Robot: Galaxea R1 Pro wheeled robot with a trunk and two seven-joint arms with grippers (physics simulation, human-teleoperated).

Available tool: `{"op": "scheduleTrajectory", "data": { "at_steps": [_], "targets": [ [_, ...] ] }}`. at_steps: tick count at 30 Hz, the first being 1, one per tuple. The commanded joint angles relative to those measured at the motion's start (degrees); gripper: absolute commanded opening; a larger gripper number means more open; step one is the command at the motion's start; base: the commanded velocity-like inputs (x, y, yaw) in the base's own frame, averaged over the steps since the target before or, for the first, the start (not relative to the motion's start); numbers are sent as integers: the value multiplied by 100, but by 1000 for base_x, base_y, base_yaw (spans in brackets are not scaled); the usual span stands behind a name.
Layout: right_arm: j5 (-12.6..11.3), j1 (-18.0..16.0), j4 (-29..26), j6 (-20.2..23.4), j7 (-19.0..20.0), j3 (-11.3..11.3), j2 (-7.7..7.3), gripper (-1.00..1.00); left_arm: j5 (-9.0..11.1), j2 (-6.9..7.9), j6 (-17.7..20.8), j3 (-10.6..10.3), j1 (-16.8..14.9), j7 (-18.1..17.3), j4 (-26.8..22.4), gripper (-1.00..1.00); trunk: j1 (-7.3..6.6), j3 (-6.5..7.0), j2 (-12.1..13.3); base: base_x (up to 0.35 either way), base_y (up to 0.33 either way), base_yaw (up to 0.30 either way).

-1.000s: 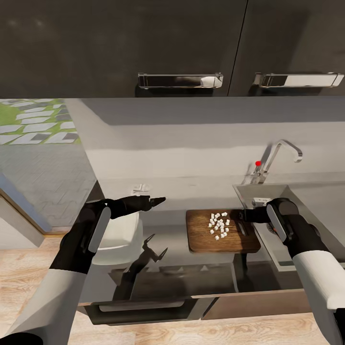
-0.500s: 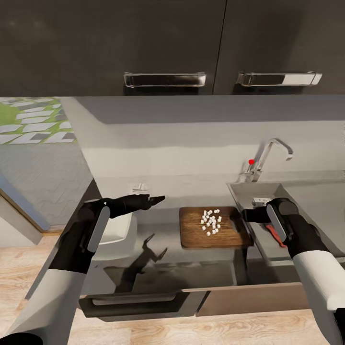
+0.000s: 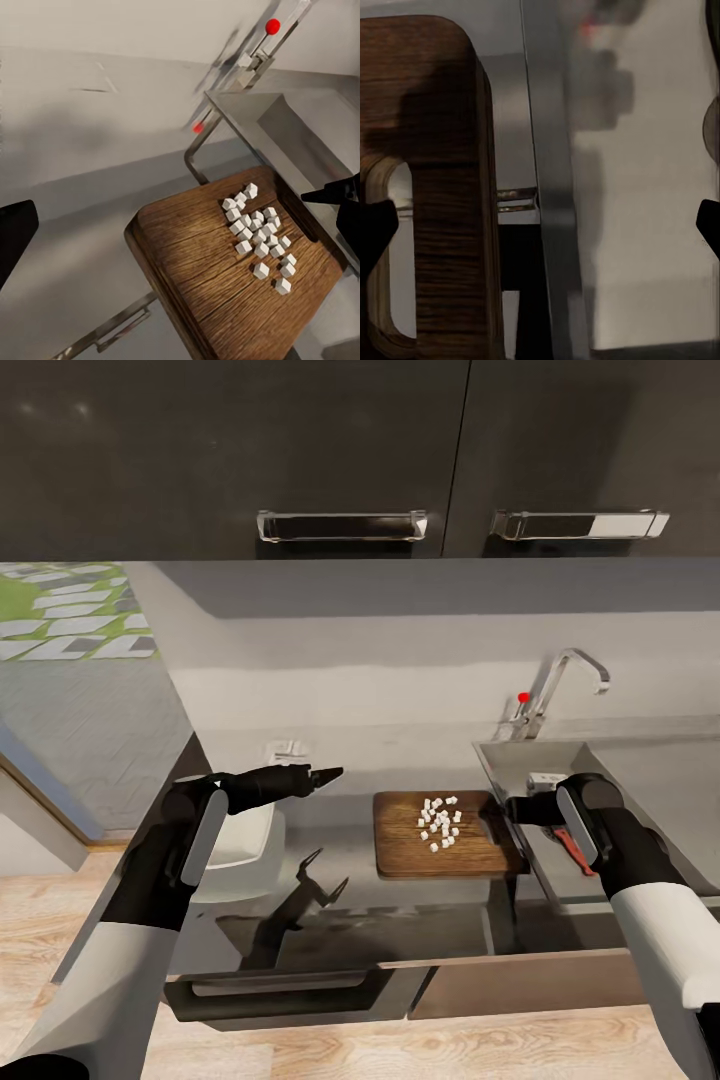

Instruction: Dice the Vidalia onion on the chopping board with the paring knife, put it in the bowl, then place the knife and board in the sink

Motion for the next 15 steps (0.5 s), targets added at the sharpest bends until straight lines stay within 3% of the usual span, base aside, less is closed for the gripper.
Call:
{"op": "scheduleTrajectory", "data": {
  "at_steps": [1,15],
  "targets": [
    [-46,-5,2,20,-54,16,-7,100,16,0,35,2,-5,-2,-3,100,3,-11,-11,0,0,0],
    [-45,-5,250,-15,-517,13,9,100,16,0,35,3,-5,-2,-3,100,3,-11,-11,0,0,0]
  ]
}}
